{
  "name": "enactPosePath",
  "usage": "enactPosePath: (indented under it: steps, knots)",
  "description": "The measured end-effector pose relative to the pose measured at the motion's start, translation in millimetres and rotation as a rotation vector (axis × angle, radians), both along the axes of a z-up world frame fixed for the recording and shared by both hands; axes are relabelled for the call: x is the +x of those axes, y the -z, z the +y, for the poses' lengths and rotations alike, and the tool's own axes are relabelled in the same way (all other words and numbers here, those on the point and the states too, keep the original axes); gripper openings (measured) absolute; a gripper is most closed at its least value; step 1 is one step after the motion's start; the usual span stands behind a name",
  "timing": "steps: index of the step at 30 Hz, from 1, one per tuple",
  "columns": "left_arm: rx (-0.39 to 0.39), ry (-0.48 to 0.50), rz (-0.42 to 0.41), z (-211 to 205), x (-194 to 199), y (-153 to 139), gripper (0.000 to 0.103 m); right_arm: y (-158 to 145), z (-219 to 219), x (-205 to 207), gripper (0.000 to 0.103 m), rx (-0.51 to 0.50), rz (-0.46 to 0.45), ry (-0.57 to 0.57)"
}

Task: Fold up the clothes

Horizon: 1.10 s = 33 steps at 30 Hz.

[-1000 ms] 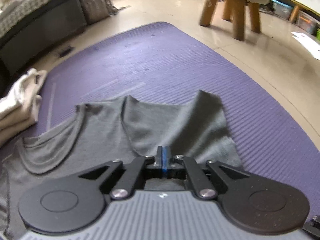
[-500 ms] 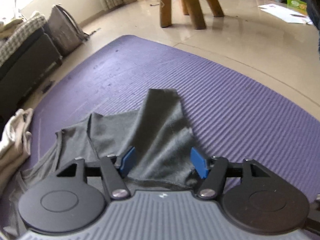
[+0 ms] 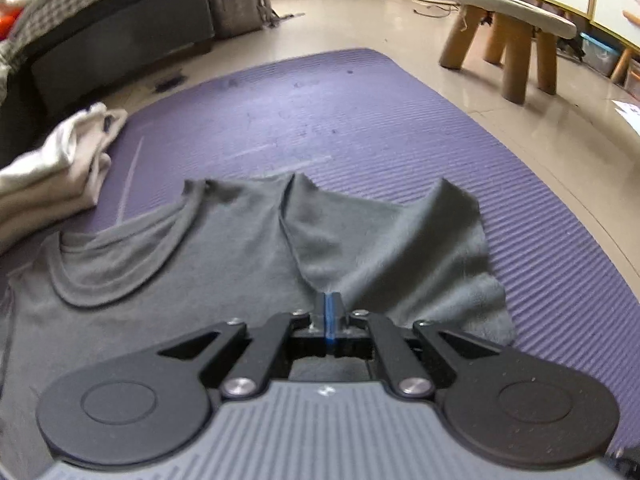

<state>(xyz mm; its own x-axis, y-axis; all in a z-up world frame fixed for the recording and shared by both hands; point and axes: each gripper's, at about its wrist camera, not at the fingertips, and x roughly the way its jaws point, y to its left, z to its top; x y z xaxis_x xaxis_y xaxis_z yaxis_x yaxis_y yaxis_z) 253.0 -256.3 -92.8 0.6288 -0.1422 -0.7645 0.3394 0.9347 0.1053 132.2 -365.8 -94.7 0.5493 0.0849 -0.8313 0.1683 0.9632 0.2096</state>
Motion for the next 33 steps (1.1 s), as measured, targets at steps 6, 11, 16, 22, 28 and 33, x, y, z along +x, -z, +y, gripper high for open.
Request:
enactPosePath:
  steps: [6, 11, 16, 22, 28, 33]
  knots:
    - [0.015, 0.17, -0.042, -33.5, -30.3, 7.4, 0.053, 2.4, -3.8, -0.7, 0.041, -0.006, 0.016, 0.024]
    - [0.067, 0.252, -0.073, -57.9, -40.0, 13.6, 0.054, 2.4, -4.5, -1.8, 0.042, -0.001, 0.014, 0.023]
    - [0.051, 0.261, -0.084, -59.1, -37.0, 17.1, 0.045, 3.7, -5.4, -1.5, 0.044, 0.007, 0.016, 0.022]
    - [-0.051, 0.331, -0.023, -44.1, -39.1, 8.0, 0.07, -0.9, -12.7, -5.0, 0.051, 0.024, 0.006, 0.043]
    - [0.009, 0.393, -0.046, -48.8, -49.0, 20.9, 0.066, 0.7, -7.6, -4.9, 0.051, 0.023, 0.017, 0.023]
    - [-0.054, 0.278, -0.061, -41.3, -41.8, 21.4, 0.006, 2.5, -7.8, -4.6, 0.051, 0.023, 0.019, 0.031]
